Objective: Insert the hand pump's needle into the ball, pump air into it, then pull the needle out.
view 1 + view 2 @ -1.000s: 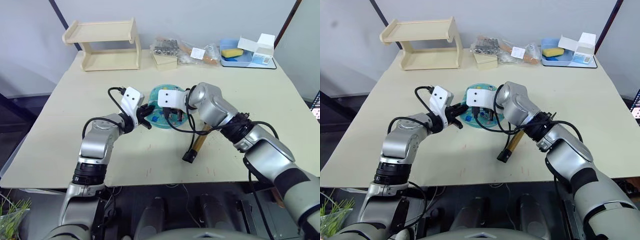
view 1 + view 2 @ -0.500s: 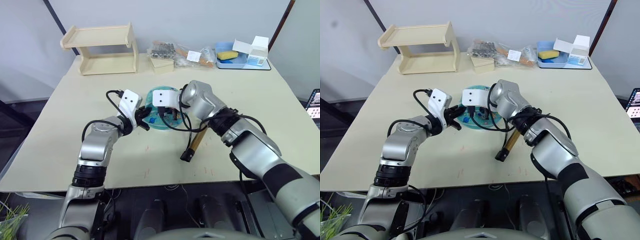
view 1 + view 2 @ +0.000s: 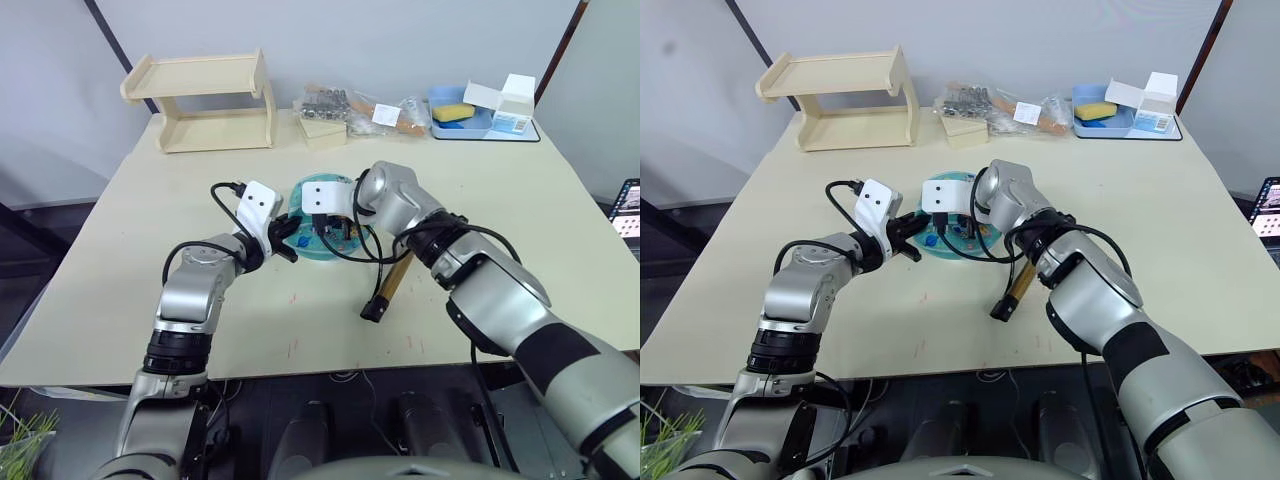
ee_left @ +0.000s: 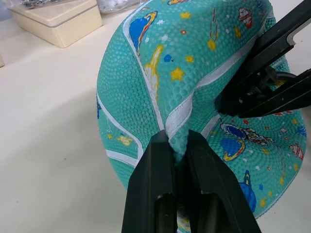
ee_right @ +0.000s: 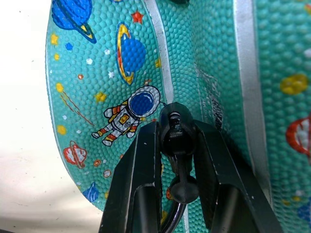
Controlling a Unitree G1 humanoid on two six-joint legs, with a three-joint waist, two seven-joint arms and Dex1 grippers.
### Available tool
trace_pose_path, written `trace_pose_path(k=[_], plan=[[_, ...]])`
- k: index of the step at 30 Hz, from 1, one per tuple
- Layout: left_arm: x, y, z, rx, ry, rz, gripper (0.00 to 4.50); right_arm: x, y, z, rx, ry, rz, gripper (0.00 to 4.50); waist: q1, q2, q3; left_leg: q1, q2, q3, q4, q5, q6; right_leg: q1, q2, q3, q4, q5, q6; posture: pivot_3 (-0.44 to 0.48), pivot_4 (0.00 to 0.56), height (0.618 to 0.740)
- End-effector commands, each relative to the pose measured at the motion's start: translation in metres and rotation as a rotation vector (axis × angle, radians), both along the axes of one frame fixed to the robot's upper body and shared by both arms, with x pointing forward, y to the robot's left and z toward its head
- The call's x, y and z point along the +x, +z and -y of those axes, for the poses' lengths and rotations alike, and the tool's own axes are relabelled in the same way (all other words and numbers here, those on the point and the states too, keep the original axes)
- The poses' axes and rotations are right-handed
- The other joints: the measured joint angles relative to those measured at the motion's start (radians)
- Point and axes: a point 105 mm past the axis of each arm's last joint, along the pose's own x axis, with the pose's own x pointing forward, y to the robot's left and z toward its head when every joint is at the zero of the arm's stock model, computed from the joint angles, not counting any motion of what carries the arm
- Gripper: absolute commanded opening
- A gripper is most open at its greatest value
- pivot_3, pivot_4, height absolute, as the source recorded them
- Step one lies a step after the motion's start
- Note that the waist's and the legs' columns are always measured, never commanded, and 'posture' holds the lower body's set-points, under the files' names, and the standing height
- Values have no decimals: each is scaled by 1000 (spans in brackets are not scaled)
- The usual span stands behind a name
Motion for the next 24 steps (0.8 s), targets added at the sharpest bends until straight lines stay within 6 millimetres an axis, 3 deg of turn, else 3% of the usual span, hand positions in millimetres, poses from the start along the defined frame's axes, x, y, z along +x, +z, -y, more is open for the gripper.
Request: trace_pose_path(k=[1,18,24], plan=[[-11,-31,10,6,-57,-125,0,0,-39,16,-77,-72,-44,390,0,0,0,0,0,0,0,0,0,0,0,0,0,0,0,0,150,740],[-15,-29,9,17,-81,-131,0,-6,-66,16,-95,-123,-75,390,-7,-2,-5,9,2,2,-4,0,0,5,1,1,0,-2,-2,0,150,740],[-15,-28,8,13,-80,-133,0,-3,-64,14,-34,-159,-74,390,-15,-2,-6,13,4,1,-6,0,0,7,3,0,1,-5,-7,0,150,740]])
